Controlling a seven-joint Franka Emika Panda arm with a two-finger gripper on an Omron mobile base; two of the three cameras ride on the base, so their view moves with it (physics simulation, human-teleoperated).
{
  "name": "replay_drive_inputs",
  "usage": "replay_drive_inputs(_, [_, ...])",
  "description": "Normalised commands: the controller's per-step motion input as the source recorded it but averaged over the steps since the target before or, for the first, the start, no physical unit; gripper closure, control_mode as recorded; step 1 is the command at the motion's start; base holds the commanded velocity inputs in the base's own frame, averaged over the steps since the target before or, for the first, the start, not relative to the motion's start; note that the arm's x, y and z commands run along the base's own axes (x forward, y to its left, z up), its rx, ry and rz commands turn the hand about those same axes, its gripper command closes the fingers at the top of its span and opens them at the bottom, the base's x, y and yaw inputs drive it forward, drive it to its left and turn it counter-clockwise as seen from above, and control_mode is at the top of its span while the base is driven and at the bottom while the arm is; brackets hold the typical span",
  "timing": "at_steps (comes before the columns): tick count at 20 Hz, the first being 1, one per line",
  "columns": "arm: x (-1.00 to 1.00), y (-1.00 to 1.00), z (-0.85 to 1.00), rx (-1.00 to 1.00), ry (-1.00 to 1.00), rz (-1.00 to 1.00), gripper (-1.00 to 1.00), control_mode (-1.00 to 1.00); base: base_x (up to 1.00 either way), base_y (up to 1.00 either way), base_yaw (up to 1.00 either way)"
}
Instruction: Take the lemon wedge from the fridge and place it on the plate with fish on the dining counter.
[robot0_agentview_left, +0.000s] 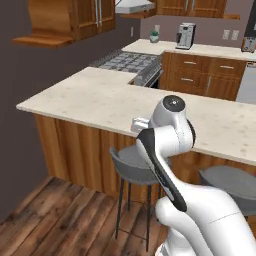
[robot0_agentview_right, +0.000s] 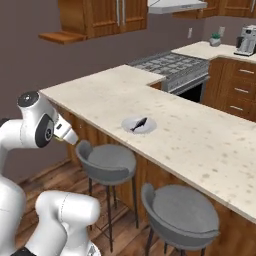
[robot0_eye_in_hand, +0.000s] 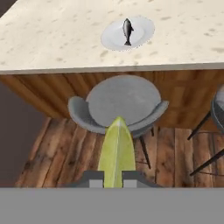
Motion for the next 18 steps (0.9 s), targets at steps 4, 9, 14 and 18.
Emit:
replay_drive_inputs(4, [0.00, 0.00, 0.00, 0.00, 0.00, 0.00, 1.00, 1.00, 0.92, 0.17, -0.67])
replay_drive_inputs(9, [0.20, 0.07, 0.00, -0.02, 0.06, -0.05, 1.00, -1.00, 0.80, 0.28, -0.35])
replay_drive_inputs(14, [1.00, 0.34, 0.00, -0.09, 0.17, -0.04, 1.00, -1.00, 0.00, 0.00, 0.00])
replay_drive_inputs(18, [1.00, 0.51, 0.00, -0.03, 0.13, 0.01, 1.00, -1.00, 0.00, 0.00, 0.00])
